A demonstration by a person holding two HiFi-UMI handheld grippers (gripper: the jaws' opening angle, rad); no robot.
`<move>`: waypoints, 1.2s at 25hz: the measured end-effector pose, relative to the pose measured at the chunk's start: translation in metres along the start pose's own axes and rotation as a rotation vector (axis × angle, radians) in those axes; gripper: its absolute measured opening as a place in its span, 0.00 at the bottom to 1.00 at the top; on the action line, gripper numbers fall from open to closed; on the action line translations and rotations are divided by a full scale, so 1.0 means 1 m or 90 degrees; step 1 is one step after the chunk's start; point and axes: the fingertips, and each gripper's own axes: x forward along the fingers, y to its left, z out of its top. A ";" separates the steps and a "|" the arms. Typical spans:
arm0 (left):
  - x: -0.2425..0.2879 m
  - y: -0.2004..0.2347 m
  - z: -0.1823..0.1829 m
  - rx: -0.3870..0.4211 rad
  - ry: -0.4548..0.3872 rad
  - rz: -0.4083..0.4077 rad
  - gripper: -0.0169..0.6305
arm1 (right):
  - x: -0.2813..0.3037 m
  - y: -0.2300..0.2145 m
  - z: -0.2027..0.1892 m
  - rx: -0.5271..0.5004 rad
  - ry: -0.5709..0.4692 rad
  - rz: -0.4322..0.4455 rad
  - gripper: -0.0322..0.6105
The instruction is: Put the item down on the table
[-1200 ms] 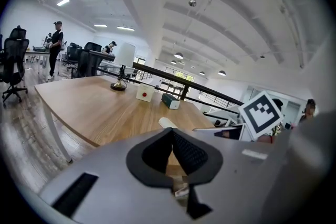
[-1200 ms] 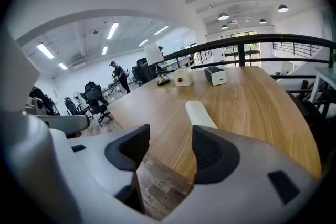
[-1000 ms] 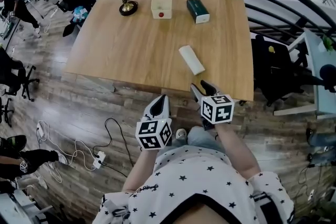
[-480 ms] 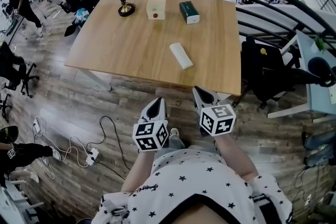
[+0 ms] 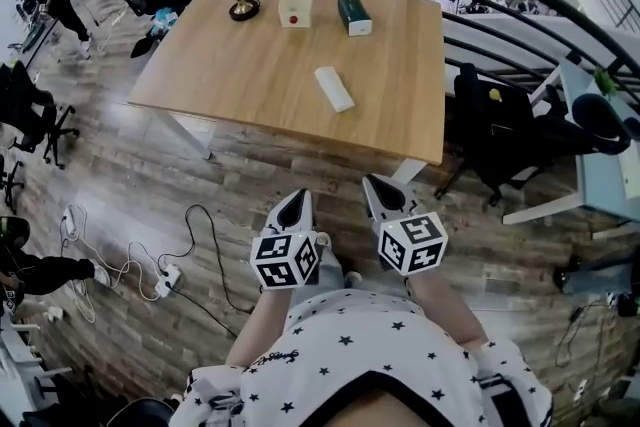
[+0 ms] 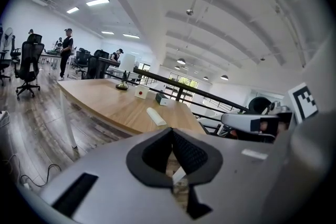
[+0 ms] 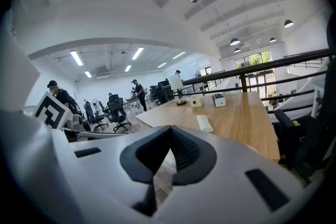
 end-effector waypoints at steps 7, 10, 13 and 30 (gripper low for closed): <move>-0.016 -0.021 -0.016 -0.001 -0.003 -0.001 0.05 | -0.033 0.002 -0.009 0.003 -0.007 0.003 0.04; -0.019 -0.026 -0.021 -0.003 -0.004 -0.002 0.05 | -0.039 0.003 -0.010 -0.004 -0.012 0.002 0.04; -0.021 -0.029 -0.023 -0.003 -0.006 -0.002 0.05 | -0.043 0.006 -0.010 -0.009 -0.016 0.011 0.04; -0.024 -0.028 -0.016 -0.008 -0.019 0.005 0.05 | -0.037 0.009 -0.002 0.001 -0.024 0.027 0.04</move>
